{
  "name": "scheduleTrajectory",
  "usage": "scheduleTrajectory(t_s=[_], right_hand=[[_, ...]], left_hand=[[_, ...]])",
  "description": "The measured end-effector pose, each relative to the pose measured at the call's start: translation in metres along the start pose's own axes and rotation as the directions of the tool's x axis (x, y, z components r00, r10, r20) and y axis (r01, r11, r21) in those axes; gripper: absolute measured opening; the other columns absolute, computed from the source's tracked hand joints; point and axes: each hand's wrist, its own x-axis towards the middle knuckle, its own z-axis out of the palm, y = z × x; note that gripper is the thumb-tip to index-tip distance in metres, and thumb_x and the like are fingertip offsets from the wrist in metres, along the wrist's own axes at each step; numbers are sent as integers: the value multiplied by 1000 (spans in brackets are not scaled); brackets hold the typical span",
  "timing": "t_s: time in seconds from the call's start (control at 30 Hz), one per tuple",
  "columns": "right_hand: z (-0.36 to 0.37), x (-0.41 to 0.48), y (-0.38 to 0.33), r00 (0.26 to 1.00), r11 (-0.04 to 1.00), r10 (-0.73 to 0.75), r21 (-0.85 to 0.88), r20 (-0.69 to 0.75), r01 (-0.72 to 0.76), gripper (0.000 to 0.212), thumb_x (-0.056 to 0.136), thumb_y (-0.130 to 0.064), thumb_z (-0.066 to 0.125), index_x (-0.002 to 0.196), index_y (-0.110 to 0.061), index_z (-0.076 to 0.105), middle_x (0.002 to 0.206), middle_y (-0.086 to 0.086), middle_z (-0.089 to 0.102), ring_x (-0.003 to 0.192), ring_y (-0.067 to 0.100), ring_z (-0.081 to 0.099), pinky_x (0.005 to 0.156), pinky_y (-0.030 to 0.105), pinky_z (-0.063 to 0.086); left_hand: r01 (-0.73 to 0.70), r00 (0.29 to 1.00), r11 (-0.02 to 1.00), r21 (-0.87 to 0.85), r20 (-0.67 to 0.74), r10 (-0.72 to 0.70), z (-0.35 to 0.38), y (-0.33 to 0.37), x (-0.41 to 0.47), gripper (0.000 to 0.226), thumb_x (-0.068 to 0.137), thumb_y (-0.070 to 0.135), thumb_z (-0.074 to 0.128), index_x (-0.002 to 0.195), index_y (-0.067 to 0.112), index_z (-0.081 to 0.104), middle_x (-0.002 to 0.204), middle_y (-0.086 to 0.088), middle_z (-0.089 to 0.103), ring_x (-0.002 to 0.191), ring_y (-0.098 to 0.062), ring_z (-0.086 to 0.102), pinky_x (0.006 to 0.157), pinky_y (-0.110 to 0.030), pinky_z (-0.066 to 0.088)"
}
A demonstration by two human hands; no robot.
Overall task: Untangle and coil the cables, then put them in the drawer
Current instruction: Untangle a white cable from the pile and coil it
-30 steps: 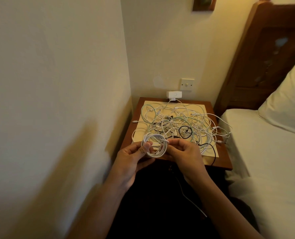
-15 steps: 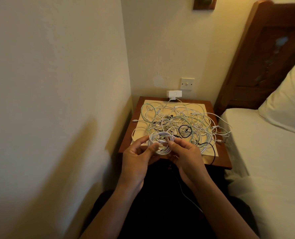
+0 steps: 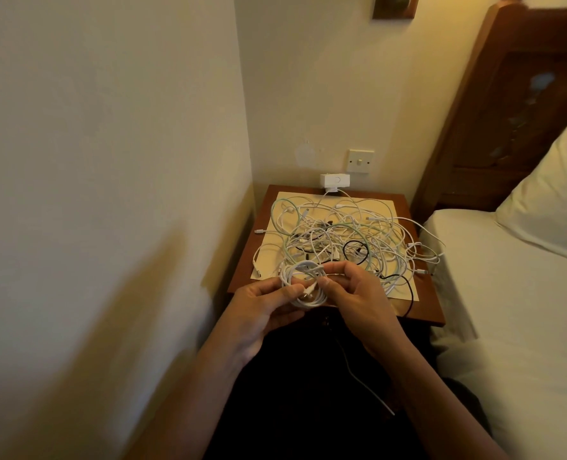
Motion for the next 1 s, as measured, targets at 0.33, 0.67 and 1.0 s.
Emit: scheduleTrajectory(t_s=[0.33, 0.67, 1.0], right_hand=[[-6, 2, -10, 995, 904, -96, -417, 11, 92, 8, 97, -29, 69, 99, -30, 76, 88, -8, 77, 82, 9, 72, 81, 43, 60], [-5, 0, -11, 997, 954, -62, -292, 41, 71, 28, 86, -41, 80, 109, -35, 66, 98, -8, 76, 91, 11, 73, 86, 47, 62], [-4, -5, -24, 973, 847, -113, -492, 202, 201, 27, 93, -20, 72, 115, -35, 75, 95, -9, 76, 88, 13, 70, 83, 43, 59]], left_hand=[[-59, 993, 991, -118, -106, 47, 9, -12, 1, 19, 85, 3, 74, 104, -2, 76, 104, -19, 77, 90, -21, 76, 74, -26, 63], [-73, 997, 976, -206, -48, 65, 11, -12, 3, 21, 95, 2, 64, 115, -3, 69, 112, -19, 75, 102, -25, 74, 86, -33, 62], [-197, 974, 910, 364, -34, 224, -3, 2, 3, 26, 91, 18, 76, 115, 23, 67, 101, -5, 78, 96, -22, 75, 91, -43, 61]])
